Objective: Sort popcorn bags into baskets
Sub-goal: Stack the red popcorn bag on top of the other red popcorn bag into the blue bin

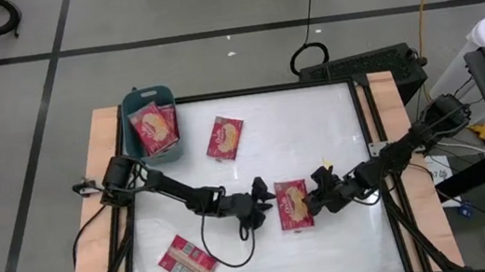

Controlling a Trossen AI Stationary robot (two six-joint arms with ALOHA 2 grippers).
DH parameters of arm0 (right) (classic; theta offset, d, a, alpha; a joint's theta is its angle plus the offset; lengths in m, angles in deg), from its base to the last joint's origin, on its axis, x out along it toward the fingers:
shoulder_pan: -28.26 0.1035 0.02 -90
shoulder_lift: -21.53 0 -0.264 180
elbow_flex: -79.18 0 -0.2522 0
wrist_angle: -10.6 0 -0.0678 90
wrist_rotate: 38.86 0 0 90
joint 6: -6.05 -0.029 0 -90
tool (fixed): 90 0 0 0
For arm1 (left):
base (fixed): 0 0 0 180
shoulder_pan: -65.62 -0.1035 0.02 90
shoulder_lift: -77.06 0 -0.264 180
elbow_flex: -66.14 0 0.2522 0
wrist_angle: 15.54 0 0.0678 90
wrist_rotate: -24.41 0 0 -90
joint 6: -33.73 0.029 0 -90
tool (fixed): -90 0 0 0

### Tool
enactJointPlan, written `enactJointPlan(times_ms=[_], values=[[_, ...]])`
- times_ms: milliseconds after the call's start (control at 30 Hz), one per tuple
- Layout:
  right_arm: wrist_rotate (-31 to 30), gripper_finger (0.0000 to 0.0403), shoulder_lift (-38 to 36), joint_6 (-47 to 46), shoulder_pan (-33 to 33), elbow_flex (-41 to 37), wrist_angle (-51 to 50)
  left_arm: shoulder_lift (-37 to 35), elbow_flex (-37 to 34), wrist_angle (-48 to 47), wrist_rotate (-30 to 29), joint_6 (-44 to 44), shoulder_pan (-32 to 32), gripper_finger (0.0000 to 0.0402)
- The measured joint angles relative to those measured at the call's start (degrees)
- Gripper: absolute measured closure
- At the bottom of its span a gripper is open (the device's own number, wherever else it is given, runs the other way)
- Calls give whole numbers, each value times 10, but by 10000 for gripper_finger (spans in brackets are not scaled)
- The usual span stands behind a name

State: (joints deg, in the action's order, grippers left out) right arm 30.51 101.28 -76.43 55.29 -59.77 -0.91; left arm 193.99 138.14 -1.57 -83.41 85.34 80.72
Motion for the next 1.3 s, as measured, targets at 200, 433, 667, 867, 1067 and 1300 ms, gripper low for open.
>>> enactJointPlan(times_ms=[200,433,667,867,1067,1300], values=[[25,252,0,12,-19,0,3,-7,31,-94,66,58,-14,234],[51,252,-1,-5,-27,0,22,-6,116,-220,91,117,-22,196],[76,252,0,-13,-36,0,36,10,142,-281,131,180,-29,171],[89,252,0,-10,-48,0,40,40,143,-236,108,218,-30,196],[113,252,19,-13,-53,0,54,55,143,-190,110,231,-30,222],[116,252,38,-14,-53,1,63,56,143,-190,114,231,-30,276]])
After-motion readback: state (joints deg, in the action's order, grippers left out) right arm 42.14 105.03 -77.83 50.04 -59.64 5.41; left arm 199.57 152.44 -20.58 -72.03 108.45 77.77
